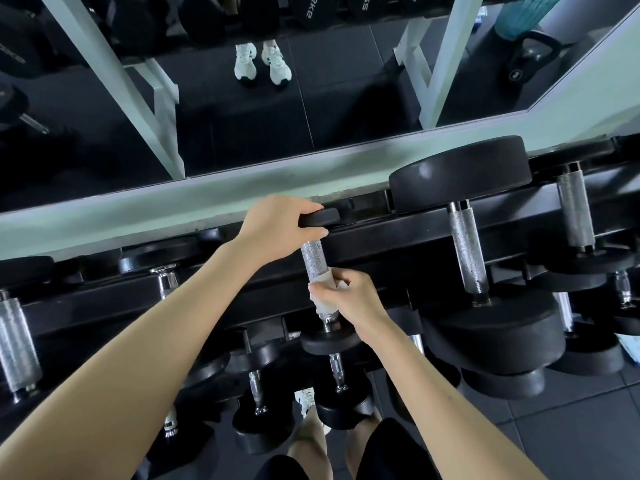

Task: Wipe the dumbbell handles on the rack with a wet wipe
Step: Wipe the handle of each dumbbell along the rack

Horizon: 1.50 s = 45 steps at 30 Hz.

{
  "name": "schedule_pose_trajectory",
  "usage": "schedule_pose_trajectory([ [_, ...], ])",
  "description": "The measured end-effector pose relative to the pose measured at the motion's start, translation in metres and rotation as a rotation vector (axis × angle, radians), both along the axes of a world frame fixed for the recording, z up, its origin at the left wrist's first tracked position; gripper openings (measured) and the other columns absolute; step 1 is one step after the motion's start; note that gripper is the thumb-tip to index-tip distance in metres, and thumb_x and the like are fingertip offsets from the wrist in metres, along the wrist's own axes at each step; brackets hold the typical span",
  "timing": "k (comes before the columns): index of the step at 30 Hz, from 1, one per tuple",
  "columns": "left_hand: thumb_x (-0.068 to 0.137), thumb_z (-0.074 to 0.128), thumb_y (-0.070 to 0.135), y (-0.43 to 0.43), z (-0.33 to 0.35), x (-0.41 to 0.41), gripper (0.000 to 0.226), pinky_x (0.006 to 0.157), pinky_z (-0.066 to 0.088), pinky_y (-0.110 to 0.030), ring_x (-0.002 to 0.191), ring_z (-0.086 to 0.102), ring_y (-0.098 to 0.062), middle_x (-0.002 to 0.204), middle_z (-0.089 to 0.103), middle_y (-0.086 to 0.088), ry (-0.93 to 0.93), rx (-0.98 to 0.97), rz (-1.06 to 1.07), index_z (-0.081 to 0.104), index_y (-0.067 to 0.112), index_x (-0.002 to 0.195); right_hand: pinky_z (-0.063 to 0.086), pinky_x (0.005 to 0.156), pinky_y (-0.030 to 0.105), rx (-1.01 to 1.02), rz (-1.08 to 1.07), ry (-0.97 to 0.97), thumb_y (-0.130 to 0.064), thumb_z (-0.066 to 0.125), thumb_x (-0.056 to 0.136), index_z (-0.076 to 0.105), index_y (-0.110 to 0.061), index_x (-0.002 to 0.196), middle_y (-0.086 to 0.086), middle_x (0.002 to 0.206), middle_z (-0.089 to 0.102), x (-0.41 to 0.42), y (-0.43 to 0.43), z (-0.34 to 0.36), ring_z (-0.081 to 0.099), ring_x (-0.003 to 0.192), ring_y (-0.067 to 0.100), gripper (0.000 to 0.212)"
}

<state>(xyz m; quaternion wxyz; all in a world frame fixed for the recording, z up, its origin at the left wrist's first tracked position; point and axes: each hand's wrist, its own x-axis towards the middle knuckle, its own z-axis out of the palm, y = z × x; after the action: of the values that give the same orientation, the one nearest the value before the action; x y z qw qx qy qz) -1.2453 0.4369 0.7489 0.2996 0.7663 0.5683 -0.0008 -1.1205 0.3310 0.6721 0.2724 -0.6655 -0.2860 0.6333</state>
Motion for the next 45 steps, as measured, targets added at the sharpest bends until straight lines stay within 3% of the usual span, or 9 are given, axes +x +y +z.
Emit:
schedule_pose_trajectory([
  [4,0.087,0.065,0.03,-0.002,0.001,0.003,0.035,0.086,0.046,-0.029,0.104,0.061,-0.021,0.113,0.069,-0.002,-0.024,0.012,0.022,0.065,0.02,0.121,0.057,0.067,0.041,0.039,-0.051,-0.039,-0.014,0.078,0.072,0.071,-0.008,0.081,0.01,0.074,0.068,-0.004,0.002,0.003,0.064,0.072,0.019,0.012],
  [9,0.082,0.072,0.021,-0.005,-0.001,-0.013,0.043,0.086,0.039,-0.016,0.109,0.057,-0.005,0.124,0.063,0.006,-0.22,-0.047,0.157,0.062,0.022,0.124,0.031,0.047,0.016,0.194,-0.001,-0.533,-0.024,0.072,0.073,0.051,-0.018,0.055,-0.01,0.05,0.048,-0.016,0.003,0.009,0.041,0.046,0.007,0.028],
  [13,0.081,0.072,0.013,-0.001,-0.001,-0.021,0.04,0.09,0.04,-0.016,0.105,0.054,0.0,0.115,0.065,0.01,-0.283,-0.088,0.173,0.065,0.019,0.12,0.035,0.055,0.02,0.234,0.02,-0.676,-0.031,0.069,0.079,0.064,-0.01,0.08,-0.001,0.072,0.066,-0.028,0.001,0.008,0.052,0.062,0.01,0.022],
  [18,0.082,0.07,0.036,-0.004,-0.008,-0.028,0.036,0.09,0.043,-0.019,0.104,0.057,-0.002,0.111,0.065,0.012,-0.282,-0.075,0.24,0.068,0.019,0.114,0.027,0.047,0.014,0.258,-0.048,-0.543,-0.027,0.068,0.083,0.054,-0.014,0.066,-0.013,0.049,0.043,-0.036,0.013,0.017,0.042,0.044,0.003,0.025],
  [22,0.084,0.069,0.03,-0.01,-0.013,-0.028,0.017,0.074,0.044,-0.01,0.089,0.061,0.005,0.092,0.07,0.017,-0.4,-0.061,0.382,0.073,0.024,0.1,0.04,0.058,0.02,0.257,-0.106,-0.445,-0.029,0.065,0.085,0.069,-0.014,0.077,-0.003,0.066,0.067,-0.045,0.054,0.025,0.059,0.063,0.009,0.017],
  [29,0.082,0.072,0.026,-0.011,-0.014,-0.038,0.011,0.074,0.044,-0.013,0.083,0.064,0.004,0.083,0.07,0.022,-0.5,-0.15,0.424,0.071,0.036,0.086,0.033,0.05,0.013,0.296,0.006,-0.403,-0.029,0.069,0.083,0.071,-0.021,0.084,-0.012,0.051,0.049,-0.033,0.01,0.012,0.048,0.049,0.001,0.009],
  [38,0.082,0.072,0.026,-0.012,-0.019,-0.039,0.012,0.08,0.047,-0.016,0.087,0.065,-0.001,0.086,0.071,0.018,-0.538,-0.14,0.439,0.071,0.037,0.086,0.026,0.038,0.017,0.2,-0.096,-0.392,-0.028,0.074,0.079,0.034,-0.025,0.044,-0.009,0.034,0.033,-0.039,0.057,0.034,0.032,0.036,0.008,0.054],
  [42,0.082,0.071,0.028,-0.012,-0.02,-0.035,0.007,0.066,0.041,-0.005,0.075,0.06,0.004,0.081,0.07,0.018,-0.506,-0.115,0.424,0.073,0.029,0.089,0.035,0.049,0.011,0.249,-0.072,-0.301,-0.031,0.073,0.08,0.071,-0.022,0.072,-0.012,0.057,0.061,-0.034,0.044,0.028,0.051,0.052,-0.002,0.012],
  [45,0.082,0.071,0.028,-0.011,-0.019,-0.033,0.007,0.067,0.042,-0.008,0.076,0.06,0.002,0.081,0.069,0.018,-0.495,-0.107,0.408,0.073,0.027,0.089,0.035,0.049,0.01,0.238,0.035,-0.329,-0.029,0.075,0.077,0.075,-0.016,0.086,-0.012,0.059,0.06,-0.024,0.019,0.018,0.051,0.053,0.001,0.016],
])
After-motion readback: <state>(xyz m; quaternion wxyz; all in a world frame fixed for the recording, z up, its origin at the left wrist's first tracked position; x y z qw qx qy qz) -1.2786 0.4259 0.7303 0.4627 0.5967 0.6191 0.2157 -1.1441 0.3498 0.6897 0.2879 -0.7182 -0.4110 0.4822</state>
